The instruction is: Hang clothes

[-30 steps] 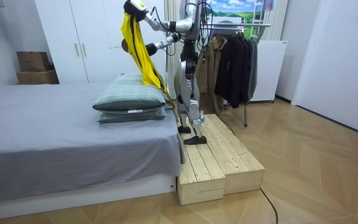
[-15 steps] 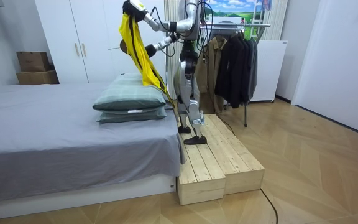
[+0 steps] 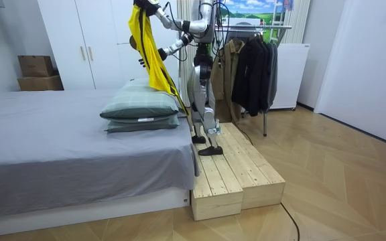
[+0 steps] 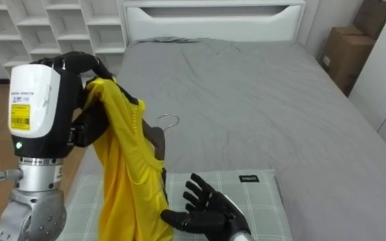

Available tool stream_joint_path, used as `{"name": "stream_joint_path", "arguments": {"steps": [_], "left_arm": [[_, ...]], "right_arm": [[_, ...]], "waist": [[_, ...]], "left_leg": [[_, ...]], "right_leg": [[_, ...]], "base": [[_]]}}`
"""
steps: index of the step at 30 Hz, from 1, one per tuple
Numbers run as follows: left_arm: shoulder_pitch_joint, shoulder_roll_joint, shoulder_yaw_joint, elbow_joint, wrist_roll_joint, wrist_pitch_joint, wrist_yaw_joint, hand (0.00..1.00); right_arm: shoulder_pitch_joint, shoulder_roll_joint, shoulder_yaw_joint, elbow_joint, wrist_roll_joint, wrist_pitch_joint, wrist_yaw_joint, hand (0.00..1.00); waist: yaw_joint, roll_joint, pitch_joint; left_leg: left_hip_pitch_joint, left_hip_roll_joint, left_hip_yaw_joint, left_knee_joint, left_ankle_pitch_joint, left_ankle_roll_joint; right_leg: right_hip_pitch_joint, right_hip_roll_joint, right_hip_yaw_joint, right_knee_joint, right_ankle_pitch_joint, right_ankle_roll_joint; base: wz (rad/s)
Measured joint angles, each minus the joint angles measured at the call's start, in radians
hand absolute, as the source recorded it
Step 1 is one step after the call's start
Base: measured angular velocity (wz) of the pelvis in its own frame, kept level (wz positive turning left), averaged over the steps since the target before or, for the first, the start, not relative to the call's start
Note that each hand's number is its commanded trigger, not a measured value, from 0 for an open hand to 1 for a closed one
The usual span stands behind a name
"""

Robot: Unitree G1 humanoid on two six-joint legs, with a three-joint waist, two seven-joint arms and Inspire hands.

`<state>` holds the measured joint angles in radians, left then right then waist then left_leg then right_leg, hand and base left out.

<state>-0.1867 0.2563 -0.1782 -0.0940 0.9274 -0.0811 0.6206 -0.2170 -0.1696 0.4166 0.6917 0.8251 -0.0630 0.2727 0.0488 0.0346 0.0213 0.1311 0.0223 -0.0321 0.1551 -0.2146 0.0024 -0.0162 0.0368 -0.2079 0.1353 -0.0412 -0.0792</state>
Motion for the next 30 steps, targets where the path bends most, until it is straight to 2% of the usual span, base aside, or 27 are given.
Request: {"name": "stream_joint_path", "arguments": {"steps": [4, 17, 24, 30], "left_arm": [[-0.010, 0.000, -0.035, 0.000, -0.010, 0.001, -0.001, 1.00], [-0.046, -0.006, -0.053, -0.020, 0.017, 0.012, -0.048, 1.00], [-0.058, -0.031, -0.076, -0.020, 0.015, 0.010, -0.062, 1.00], [-0.058, -0.029, -0.119, -0.019, 0.016, 0.009, -0.062, 1.00]], "right_arm": [[-0.007, -0.007, 0.014, 0.009, 0.000, 0.000, 0.001, 0.00], [-0.014, -0.007, 0.014, 0.061, -0.010, 0.000, 0.013, 0.00], [-0.023, 0.016, 0.036, 0.057, -0.008, 0.000, 0.013, 0.00], [-0.058, 0.024, 0.084, 0.027, -0.008, 0.000, 0.010, 0.00]], "waist": [[0.000, 0.007, -0.0006], [-0.015, 0.007, -0.0011], [-0.012, 0.006, -0.0014], [-0.012, 0.006, -0.0017]], "left_leg": [[0.000, 0.001, 0.000, 0.000, 0.000, 0.000], [-0.003, 0.001, -0.001, 0.006, 0.000, 0.000], [0.003, 0.001, 0.004, 0.007, 0.000, 0.000], [0.014, 0.000, 0.011, 0.007, 0.000, 0.000]], "right_leg": [[0.002, -0.002, -0.010, 0.000, 0.000, 0.001], [0.003, -0.002, -0.013, 0.000, -0.001, 0.001], [0.005, 0.001, 0.000, 0.003, -0.001, 0.000], [0.006, -0.001, 0.005, 0.017, -0.002, 0.000]], "base": [[0.04], [0.01], [-0.02], [-0.03]]}}
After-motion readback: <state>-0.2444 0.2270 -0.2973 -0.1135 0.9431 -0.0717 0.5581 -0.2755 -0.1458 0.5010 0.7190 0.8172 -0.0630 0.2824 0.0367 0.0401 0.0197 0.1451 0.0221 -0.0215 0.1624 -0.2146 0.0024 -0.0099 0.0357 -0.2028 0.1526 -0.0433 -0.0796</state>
